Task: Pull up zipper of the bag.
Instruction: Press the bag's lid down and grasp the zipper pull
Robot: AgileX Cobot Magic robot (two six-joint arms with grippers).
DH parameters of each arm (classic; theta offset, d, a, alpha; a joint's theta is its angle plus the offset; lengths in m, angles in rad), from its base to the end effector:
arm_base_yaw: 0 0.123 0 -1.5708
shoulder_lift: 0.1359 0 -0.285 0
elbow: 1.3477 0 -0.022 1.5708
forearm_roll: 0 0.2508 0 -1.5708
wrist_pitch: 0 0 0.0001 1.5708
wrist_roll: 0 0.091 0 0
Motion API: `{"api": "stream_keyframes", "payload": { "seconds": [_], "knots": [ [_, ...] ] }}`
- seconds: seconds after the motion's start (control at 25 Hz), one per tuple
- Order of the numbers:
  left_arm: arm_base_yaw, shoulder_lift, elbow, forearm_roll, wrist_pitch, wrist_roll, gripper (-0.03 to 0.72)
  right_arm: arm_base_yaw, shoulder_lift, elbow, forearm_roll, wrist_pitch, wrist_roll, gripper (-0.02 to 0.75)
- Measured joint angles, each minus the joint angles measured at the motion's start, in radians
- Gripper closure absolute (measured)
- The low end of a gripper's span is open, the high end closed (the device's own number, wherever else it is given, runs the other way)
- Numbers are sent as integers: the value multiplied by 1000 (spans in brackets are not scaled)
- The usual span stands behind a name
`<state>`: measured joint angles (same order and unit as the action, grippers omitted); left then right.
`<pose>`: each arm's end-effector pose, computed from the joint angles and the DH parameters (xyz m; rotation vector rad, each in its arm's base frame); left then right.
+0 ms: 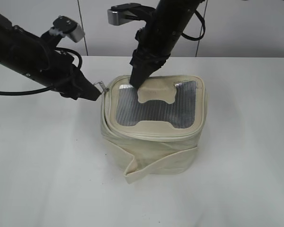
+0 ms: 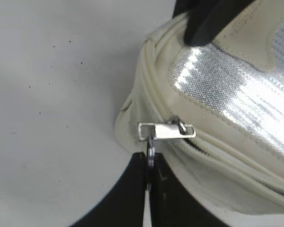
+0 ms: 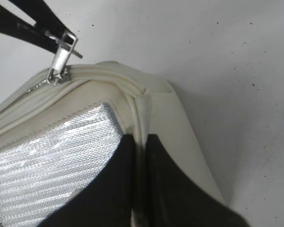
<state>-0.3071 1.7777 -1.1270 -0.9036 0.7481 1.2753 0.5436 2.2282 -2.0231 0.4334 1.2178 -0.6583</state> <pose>0.3241 -0.1539 0.2080 1.1879 2.2370 -0.6589 0.3895 0.2773 0.2346 -1.4762 2.4117 0.5886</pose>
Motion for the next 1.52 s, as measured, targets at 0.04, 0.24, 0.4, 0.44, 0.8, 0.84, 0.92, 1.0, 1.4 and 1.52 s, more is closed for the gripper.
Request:
{"api": "stream_keyframes", "payload": {
  "seconds": [0.04, 0.24, 0.4, 0.44, 0.8, 0.84, 0.92, 1.0, 1.4, 1.52],
  "knots": [
    [0, 0, 0, 8, 8, 0, 691, 0, 0, 0, 0, 0, 0, 696],
    [0, -3, 0, 95, 69, -59, 691, 0, 0, 0, -2, 0, 1, 696],
    [0, -8, 0, 158, 117, -126, 691, 0, 0, 0, -6, 0, 6, 696],
    [0, -8, 0, 163, 118, -136, 691, 0, 0, 0, -9, 0, 10, 696],
    [0, -25, -1, 170, 255, -198, 691, 1, -1, 0, -15, 0, 27, 696],
    [0, -27, -1, 170, 262, -207, 691, 1, -1, 0, -15, 0, 30, 696],
    [0, -28, -1, 175, 295, -222, 691, 1, -1, 0, -15, 0, 33, 696],
    [0, -28, -1, 182, 333, -239, 691, 1, -1, 0, -16, 0, 35, 696],
    [-13, -28, -1, 188, 437, -330, 691, 1, -1, 0, -20, 0, 39, 696],
    [-58, -28, 12, 189, 437, -341, 691, 1, -1, 0, -21, 0, 42, 697]
  ]
}}
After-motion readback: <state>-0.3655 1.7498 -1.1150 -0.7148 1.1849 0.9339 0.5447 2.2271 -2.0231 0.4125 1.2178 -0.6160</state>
